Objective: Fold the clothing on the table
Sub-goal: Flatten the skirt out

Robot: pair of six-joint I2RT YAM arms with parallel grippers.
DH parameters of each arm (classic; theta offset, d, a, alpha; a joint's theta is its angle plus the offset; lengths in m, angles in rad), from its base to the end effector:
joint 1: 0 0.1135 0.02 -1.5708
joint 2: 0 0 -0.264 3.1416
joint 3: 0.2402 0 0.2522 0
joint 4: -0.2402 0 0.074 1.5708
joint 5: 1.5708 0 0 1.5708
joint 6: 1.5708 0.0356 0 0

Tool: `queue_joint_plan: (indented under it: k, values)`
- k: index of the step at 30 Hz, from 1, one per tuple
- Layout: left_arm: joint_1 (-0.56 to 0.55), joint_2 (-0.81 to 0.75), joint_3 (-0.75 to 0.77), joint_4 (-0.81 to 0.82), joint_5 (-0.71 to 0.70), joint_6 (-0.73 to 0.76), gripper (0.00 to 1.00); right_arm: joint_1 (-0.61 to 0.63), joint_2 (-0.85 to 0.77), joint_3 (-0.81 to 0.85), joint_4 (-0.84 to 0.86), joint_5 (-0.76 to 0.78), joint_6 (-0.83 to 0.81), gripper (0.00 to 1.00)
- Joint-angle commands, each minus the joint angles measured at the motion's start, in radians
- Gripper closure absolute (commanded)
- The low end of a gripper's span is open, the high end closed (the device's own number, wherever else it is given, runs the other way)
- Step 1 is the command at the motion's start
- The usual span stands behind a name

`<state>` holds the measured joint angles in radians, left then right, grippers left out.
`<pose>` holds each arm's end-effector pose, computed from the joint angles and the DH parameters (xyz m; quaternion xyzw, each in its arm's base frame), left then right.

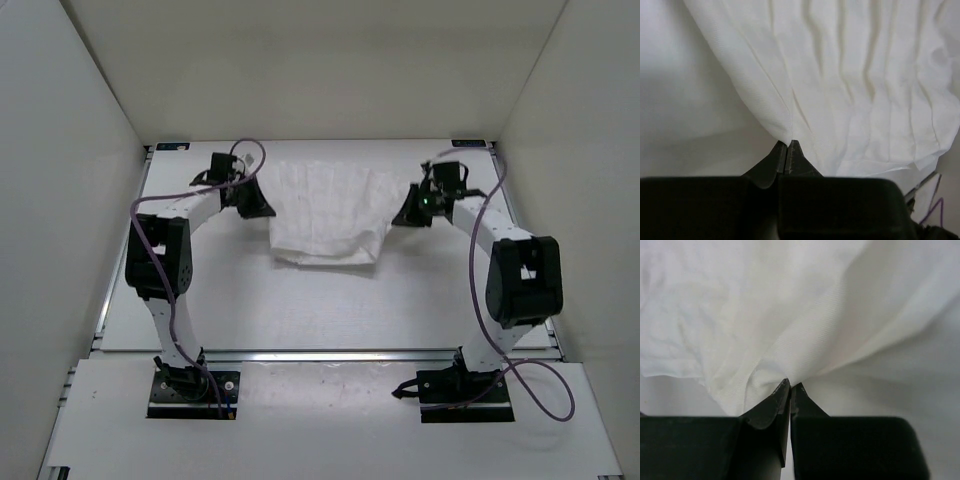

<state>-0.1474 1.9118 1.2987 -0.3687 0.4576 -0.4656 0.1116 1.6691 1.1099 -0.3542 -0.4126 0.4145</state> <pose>0.3953 -0.0746 0.1823 -0.0826 0.9307 -0.2922 0.2040 0.3468 0.0532 0.2127 0.0744 0.9258 0.2694 0.2547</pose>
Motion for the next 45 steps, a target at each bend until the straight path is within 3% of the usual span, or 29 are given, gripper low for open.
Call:
queue_joint_plan:
  k: [1,4,8,11,16,19,23,28,29,31,32,34,36,38,40,42,44,45]
  values:
    - [-0.04,0.021,0.326,-0.091,0.018,0.056,1.0,0.037,0.07,0.386,-0.11,0.072,-0.138,1.0]
    - [-0.032,0.001,0.534,-0.113,-0.02,0.044,1.0,0.057,0.107,0.748,-0.18,0.124,-0.19,1.0]
    - [0.017,-0.031,0.562,-0.087,0.024,0.01,1.0,0.005,0.078,0.782,-0.149,0.086,-0.169,1.0]
    - [0.014,-0.103,0.368,-0.049,-0.006,0.039,1.0,-0.003,0.005,0.584,-0.091,0.061,-0.183,1.0]
    - [-0.018,-0.243,-0.041,0.031,-0.004,0.071,1.0,0.009,-0.146,0.028,0.115,-0.021,-0.109,1.0]
    - [-0.049,-0.302,-0.235,0.03,0.016,0.097,1.0,0.034,-0.178,-0.18,0.144,-0.054,-0.08,1.0]
    - [-0.076,-0.359,-0.398,-0.001,0.019,0.127,1.0,0.043,-0.219,-0.353,0.186,-0.075,-0.039,1.0]
    - [-0.113,-0.358,-0.415,-0.079,-0.025,0.153,1.0,0.013,-0.247,-0.374,0.17,-0.074,-0.043,1.0]
    - [-0.113,-0.353,-0.417,-0.081,-0.025,0.15,0.96,0.008,-0.247,-0.369,0.161,-0.083,-0.046,0.98]
    - [-0.107,-0.355,-0.421,-0.075,-0.011,0.136,0.71,-0.018,-0.25,-0.352,0.132,-0.095,-0.06,0.7]
    - [-0.103,-0.368,-0.42,-0.072,-0.016,0.128,0.52,-0.023,-0.261,-0.348,0.12,-0.1,-0.066,0.64]
    - [-0.093,-0.404,-0.423,-0.087,-0.031,0.114,0.24,-0.017,-0.308,-0.355,0.109,-0.118,-0.071,0.47]
    - [-0.089,-0.466,-0.427,-0.107,-0.053,0.111,0.14,0.009,-0.397,-0.387,0.106,-0.109,-0.075,0.35]
    - [-0.093,-0.519,-0.447,-0.114,-0.063,0.102,0.12,0.034,-0.466,-0.432,0.104,-0.11,-0.05,0.23]
    - [-0.116,-0.571,-0.479,-0.115,-0.077,0.071,0.14,0.069,-0.528,-0.476,0.083,-0.104,-0.046,0.22]
    - [-0.145,-0.627,-0.531,-0.104,-0.074,0.023,0.14,0.105,-0.597,-0.557,0.086,-0.104,-0.017,0.24]
    - [-0.179,-0.68,-0.634,-0.052,-0.08,-0.036,0.16,0.115,-0.636,-0.623,0.089,-0.135,0.012,0.37]
    - [-0.185,-0.724,-0.662,-0.017,-0.085,-0.077,0.17,0.12,-0.661,-0.662,0.09,-0.127,0.02,0.37]
